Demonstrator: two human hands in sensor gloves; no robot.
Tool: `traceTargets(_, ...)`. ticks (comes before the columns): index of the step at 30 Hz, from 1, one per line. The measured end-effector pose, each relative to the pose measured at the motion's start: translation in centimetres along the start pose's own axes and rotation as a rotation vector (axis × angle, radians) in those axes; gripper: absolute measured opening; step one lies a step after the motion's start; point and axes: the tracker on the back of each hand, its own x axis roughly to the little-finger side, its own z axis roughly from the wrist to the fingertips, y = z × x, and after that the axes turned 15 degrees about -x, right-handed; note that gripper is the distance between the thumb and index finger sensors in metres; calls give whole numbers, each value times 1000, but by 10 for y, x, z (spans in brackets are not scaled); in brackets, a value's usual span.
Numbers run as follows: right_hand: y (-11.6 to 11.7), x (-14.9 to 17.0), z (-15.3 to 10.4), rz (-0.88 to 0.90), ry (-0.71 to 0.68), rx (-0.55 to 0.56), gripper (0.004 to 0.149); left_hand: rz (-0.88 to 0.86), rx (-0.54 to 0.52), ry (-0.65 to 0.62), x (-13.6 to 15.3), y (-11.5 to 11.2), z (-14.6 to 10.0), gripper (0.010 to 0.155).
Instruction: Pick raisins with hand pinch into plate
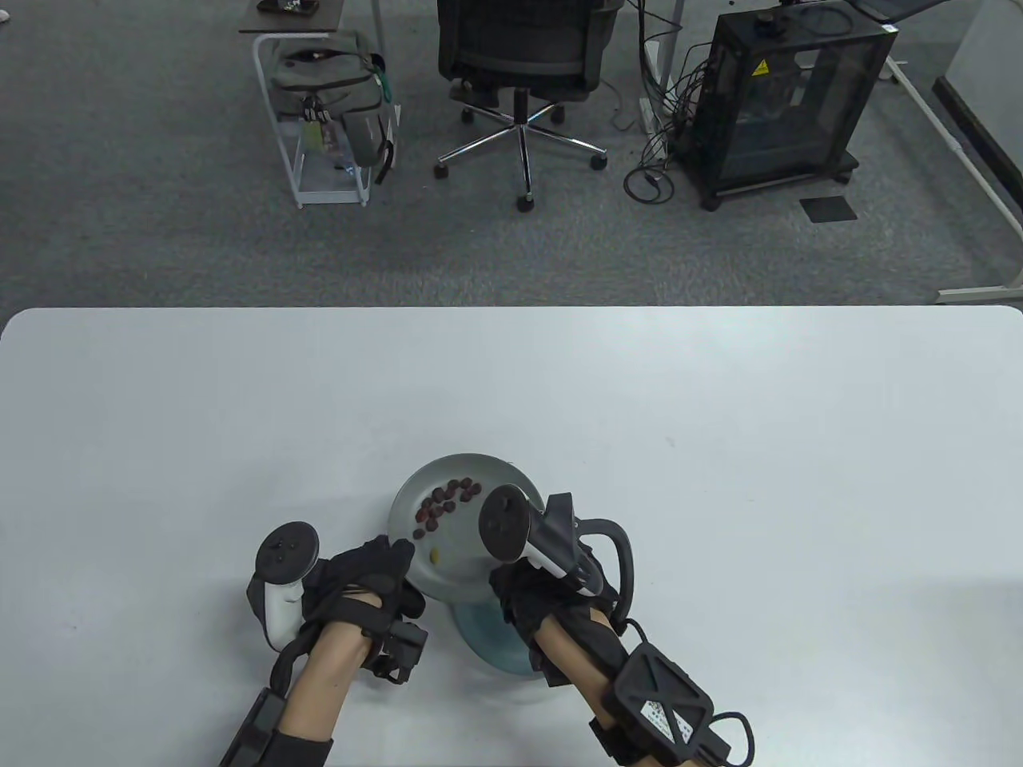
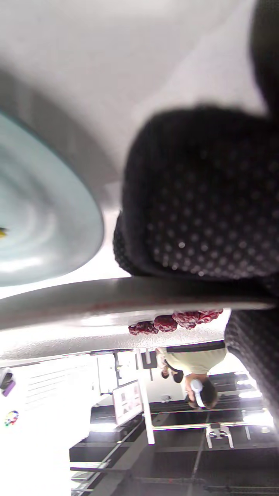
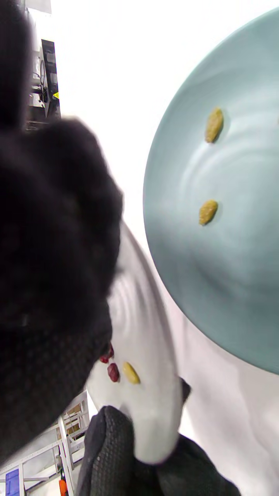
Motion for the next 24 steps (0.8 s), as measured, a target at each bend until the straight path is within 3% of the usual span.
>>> traceTargets(5,7,2,4,20,-5,-16,48,-35,-65,21,3,14,5,52)
traceTargets(12,25,1,32,36,8,-68,48,-38,-137,18,4,28,11,52)
traceTargets(24,51,-6,71,-55,87,-125,48,-51,-156,29,6,34,15,52)
